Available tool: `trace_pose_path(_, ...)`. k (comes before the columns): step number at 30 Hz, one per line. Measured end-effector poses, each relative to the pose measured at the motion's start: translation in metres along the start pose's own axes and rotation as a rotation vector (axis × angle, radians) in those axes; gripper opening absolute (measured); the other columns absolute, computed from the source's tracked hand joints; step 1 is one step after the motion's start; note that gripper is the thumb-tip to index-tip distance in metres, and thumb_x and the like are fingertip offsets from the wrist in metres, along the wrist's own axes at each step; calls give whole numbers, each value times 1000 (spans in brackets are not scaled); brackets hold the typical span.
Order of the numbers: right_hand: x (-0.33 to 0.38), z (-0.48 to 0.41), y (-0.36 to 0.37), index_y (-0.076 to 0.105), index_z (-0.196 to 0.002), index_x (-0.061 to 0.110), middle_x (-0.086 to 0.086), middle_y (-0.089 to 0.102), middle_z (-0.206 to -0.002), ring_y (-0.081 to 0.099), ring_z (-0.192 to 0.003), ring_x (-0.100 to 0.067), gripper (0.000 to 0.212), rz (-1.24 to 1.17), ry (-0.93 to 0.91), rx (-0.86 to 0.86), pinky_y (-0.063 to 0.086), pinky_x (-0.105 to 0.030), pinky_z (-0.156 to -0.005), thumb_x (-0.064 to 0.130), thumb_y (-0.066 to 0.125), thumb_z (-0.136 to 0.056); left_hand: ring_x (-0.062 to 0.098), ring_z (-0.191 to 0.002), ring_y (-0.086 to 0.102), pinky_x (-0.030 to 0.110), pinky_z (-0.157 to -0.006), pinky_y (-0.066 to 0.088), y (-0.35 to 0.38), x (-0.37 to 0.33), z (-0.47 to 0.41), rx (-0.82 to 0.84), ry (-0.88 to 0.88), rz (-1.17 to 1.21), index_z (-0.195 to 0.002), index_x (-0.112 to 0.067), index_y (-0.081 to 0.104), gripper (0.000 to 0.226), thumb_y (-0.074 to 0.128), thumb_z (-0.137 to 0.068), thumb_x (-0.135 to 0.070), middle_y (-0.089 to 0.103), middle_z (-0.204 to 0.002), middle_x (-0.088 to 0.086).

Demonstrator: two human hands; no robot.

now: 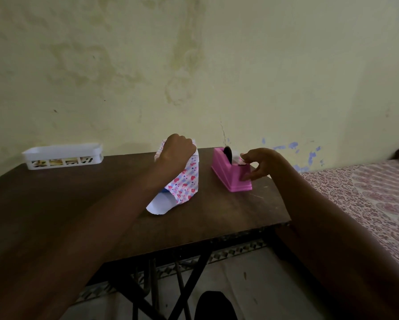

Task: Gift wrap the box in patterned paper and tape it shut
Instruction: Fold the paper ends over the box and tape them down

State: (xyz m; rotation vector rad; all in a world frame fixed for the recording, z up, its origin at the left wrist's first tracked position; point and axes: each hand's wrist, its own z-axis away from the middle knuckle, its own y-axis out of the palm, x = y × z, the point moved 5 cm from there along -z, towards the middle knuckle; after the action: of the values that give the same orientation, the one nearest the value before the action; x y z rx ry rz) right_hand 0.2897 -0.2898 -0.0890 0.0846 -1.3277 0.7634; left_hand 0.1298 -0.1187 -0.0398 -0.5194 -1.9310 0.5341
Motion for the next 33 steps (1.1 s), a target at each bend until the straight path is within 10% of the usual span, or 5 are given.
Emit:
trace_pose_path(4,3,8,-4,59,-121,5,-7,59,-95,64,-89,-23,32,-49,-97,-17,57,-22,-53,5,66,-90,18,-98,65,26,-86,47,-1,-2,-1,-26,20,66,-114,-17,60,29,61,-91,-35,67,-108,0)
trace_pose_path(9,-7,4,0,62,-109,3,-17,55,-113,60,-91,-36,27,-330,35,26,59,-53,-73,8,72,-86,17,-99,65,26,-87,48,-4,-5,-1,-22,18,46,-115,-17,60,29,61,-92,-34,67,-109,0)
trace_pose_path(18,-33,10,10,56,-110,-3,-15,58,-110,59,-97,-25,20,-645,-111,84,60,-44,-69,-2,62,-90,17,-96,66,25,-85,49,-5,-5,0,-42,16,70,-112,-16,60,25,59,-93,-32,67,-105,1)
trace_pose_path(33,-49,-13,5,68,-98,-7,-16,73,-91,74,-75,-24,28,-387,-145,-226,61,-40,-76,8,80,-77,17,-93,67,24,-83,48,0,-6,-1,-39,29,68,-107,-18,62,22,58,-93,-35,68,-101,0)
